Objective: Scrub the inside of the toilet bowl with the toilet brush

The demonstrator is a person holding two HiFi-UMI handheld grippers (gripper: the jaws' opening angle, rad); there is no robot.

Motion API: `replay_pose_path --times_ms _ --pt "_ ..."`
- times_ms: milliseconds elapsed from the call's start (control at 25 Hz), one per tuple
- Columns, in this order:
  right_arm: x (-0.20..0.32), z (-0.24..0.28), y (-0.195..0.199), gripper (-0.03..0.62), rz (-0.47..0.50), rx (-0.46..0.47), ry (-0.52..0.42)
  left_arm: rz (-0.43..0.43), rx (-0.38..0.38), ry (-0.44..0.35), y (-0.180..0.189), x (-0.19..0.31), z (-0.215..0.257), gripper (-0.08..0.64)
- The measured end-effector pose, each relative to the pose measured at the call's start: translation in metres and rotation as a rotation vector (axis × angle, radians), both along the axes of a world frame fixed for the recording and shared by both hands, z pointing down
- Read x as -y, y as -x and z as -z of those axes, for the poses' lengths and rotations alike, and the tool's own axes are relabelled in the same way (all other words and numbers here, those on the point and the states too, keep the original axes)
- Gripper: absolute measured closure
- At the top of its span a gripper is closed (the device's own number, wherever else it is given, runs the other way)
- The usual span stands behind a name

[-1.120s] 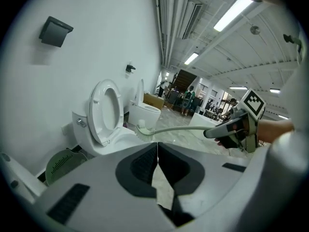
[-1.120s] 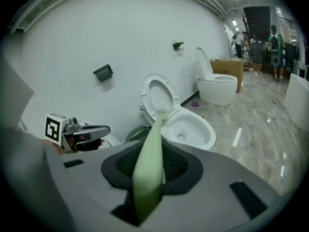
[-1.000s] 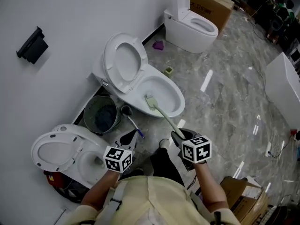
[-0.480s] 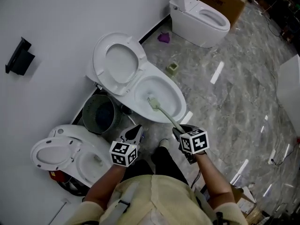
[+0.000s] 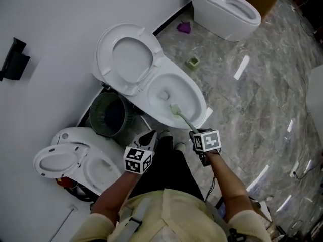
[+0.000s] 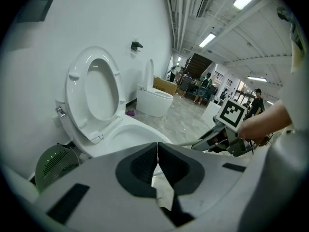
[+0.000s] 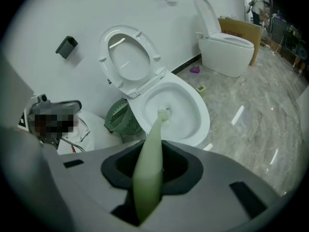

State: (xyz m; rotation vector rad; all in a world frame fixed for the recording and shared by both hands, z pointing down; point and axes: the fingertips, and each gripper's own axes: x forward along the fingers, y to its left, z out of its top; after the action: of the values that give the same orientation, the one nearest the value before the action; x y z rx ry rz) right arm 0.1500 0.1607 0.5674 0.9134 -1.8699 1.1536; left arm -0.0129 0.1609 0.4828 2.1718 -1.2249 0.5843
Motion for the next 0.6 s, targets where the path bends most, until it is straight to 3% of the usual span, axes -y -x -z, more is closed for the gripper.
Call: replay_pose_path --times_ms 240,600 --pt "0.019 -0.044 0.000 0.486 -0.009 -0.103 0.027 0.036 -0.021 0.049 0.010 0.021 -0.036 0.546" --pt "0.054 -0.086 0.028 0.486 -0.022 -0.169 0.053 0.035 -0.041 0.118 0.030 0.064 -0.079 0.546"
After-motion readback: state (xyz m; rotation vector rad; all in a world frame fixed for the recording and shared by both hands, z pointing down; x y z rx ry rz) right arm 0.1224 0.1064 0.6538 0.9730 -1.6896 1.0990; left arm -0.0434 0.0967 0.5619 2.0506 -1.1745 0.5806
